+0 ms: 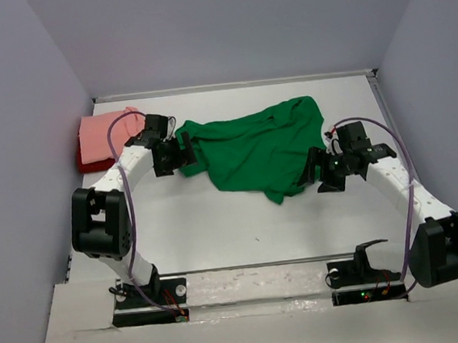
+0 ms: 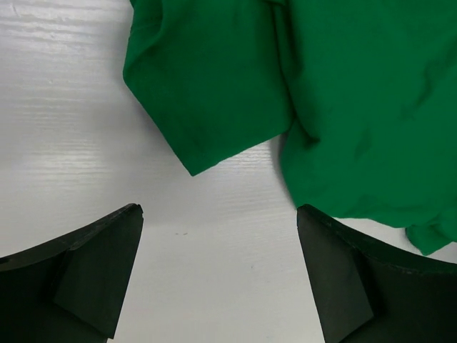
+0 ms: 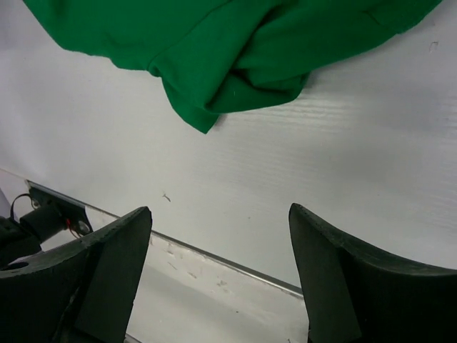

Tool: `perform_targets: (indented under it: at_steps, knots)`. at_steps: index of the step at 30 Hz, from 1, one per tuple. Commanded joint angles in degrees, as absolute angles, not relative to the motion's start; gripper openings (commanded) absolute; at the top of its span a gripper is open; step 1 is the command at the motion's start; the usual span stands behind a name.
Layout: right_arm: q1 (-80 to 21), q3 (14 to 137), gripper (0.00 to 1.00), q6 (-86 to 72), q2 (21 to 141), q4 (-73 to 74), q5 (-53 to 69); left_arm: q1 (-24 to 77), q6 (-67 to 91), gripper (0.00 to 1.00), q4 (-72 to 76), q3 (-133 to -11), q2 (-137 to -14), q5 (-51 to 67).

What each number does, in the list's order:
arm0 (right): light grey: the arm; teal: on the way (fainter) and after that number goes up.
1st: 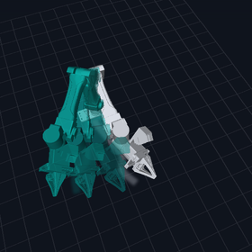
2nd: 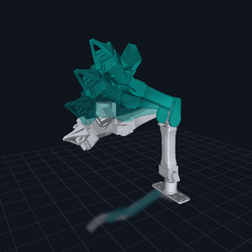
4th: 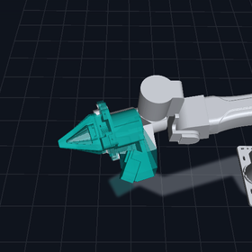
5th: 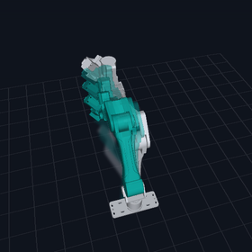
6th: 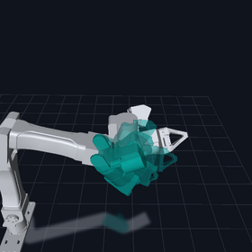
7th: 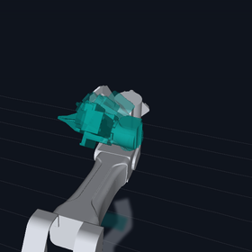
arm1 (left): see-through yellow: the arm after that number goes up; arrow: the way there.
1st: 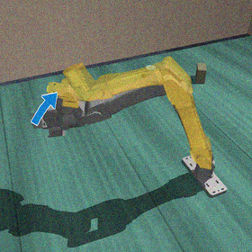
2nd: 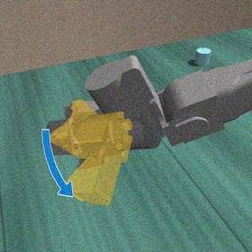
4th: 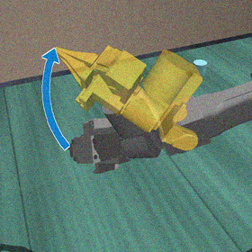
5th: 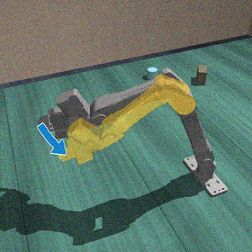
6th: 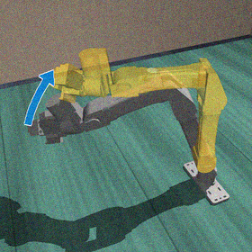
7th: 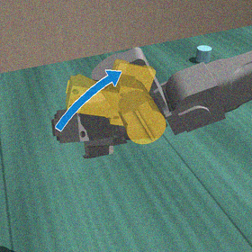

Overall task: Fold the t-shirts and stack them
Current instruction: Flatten the tshirt out

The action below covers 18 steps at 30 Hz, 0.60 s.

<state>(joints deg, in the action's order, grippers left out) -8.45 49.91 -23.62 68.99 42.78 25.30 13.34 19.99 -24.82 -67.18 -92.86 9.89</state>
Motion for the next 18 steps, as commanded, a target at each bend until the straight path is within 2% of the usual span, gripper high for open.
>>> perform_targets:
  at_steps: [1, 10, 18]
  knots:
    - [-8.53, 53.00, 0.82, -23.81, 70.92, 40.08, 22.59, 13.01, 20.30, 0.99, -21.97, -68.20, -91.32, 12.40]
    - [-8.53, 52.91, 0.82, -30.49, 75.67, 33.58, 28.65, 13.10, 20.21, 0.99, -24.26, -68.03, -94.04, 8.53]
    - [-8.53, 57.30, 0.83, -30.41, 77.17, 33.65, 26.82, 13.18, 20.65, 0.98, -24.08, -67.15, -98.08, 4.13]
